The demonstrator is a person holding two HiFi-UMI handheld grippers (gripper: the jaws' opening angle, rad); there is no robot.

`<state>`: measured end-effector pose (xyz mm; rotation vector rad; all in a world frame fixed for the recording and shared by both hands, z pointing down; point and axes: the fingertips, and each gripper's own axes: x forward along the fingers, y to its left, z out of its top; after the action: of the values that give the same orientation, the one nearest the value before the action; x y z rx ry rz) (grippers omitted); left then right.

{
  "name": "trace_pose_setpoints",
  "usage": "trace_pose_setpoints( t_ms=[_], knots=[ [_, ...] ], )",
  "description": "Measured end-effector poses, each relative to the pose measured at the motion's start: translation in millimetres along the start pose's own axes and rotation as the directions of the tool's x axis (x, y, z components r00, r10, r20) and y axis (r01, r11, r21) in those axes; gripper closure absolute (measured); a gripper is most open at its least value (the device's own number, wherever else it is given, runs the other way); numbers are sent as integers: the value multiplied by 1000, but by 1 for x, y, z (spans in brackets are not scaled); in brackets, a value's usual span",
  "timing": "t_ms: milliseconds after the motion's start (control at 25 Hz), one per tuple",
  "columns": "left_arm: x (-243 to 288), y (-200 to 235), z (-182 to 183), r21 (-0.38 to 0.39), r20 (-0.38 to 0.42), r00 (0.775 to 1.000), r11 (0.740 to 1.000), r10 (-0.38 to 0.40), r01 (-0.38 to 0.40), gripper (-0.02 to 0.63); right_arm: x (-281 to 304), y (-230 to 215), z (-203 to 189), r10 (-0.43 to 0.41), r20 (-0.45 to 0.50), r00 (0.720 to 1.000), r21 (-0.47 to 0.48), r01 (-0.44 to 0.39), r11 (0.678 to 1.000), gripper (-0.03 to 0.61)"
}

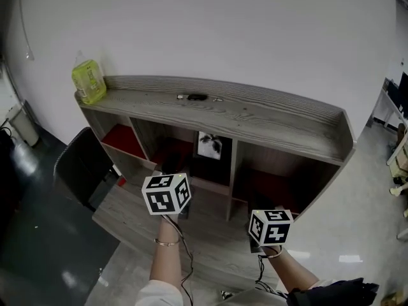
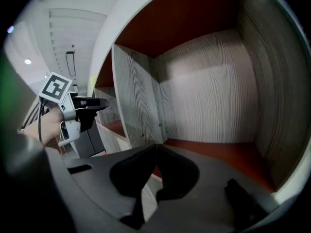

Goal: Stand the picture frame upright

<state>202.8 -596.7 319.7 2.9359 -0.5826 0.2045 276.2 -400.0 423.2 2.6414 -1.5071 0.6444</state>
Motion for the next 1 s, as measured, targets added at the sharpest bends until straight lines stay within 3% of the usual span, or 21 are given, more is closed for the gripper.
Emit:
trace_pose_setpoints(
  t_ms=[560, 840, 1000],
  knots=[
    [-123, -26, -27, -54, 16, 995, 994, 99, -98, 503, -63, 35, -16, 77, 30, 997, -28, -77, 997, 546],
    [-173, -33, -61, -74, 0, 984, 982, 177, -176, 573, -91, 46, -36, 104, 43, 994, -12, -103, 995, 546],
    [-201, -42, -75, -106, 17, 983, 978, 184, -181, 592, -110, 48, -53, 110, 37, 993, -9, -110, 994, 546]
  ],
)
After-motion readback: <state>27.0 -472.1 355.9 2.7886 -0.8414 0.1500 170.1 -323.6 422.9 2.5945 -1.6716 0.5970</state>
